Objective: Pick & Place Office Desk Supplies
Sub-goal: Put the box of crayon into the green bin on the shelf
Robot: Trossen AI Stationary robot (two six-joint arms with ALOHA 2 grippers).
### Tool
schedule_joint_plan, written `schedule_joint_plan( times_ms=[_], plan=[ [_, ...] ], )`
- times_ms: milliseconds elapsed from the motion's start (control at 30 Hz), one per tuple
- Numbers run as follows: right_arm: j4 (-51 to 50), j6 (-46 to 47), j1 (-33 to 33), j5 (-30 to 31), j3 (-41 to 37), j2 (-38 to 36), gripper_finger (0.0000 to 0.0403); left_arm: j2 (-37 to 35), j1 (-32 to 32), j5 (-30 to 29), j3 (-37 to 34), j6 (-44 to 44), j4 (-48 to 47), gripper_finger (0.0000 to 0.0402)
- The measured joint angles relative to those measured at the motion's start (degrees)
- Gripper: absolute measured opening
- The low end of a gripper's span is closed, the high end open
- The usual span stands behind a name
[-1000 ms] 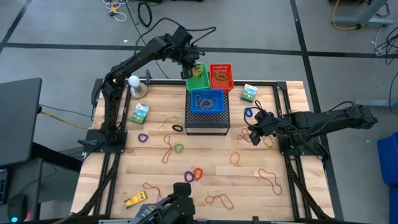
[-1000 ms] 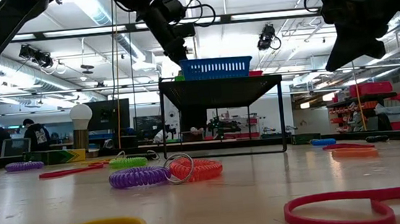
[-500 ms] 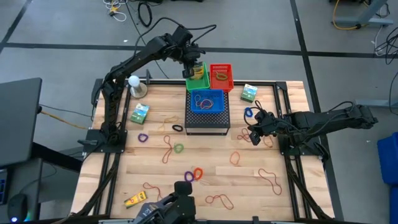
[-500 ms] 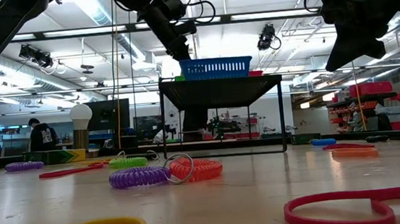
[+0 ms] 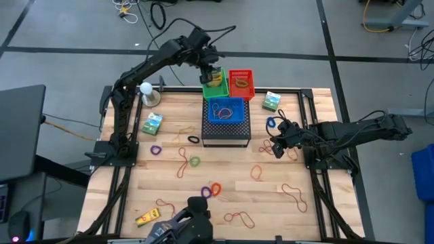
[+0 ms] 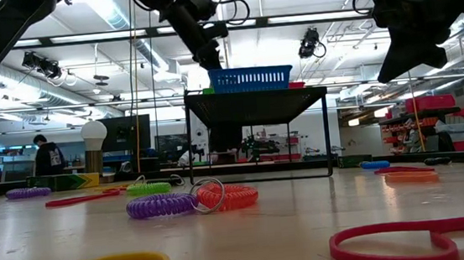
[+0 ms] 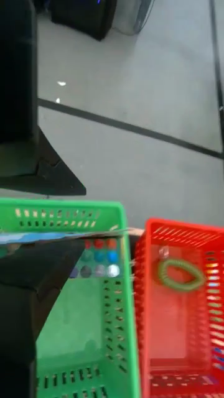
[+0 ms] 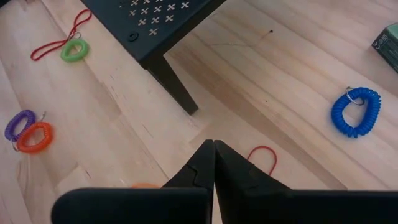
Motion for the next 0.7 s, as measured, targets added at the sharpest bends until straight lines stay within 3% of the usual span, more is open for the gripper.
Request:
schedule_joint_plan(
  times_ms=[300,467,700],
  plan=[
    [0.00,-1.44,0.00,0.79,0.00,0.00,0.0009,-0.12,0.50,6.31,5.31,-5.90,-3.61,0.0204],
    [0.13,-2.20,0.00,1.20,-0.17,0.00,0.0009,2.47,0.50,4.87,5.19,-5.90,-5.80,0.0234],
    [0.44,-2.93,0.00,1.44,-0.18,-0.01,0.0009,3.88,0.03,4.59,5.21,-4.52,-6.84,0.0238]
  ],
)
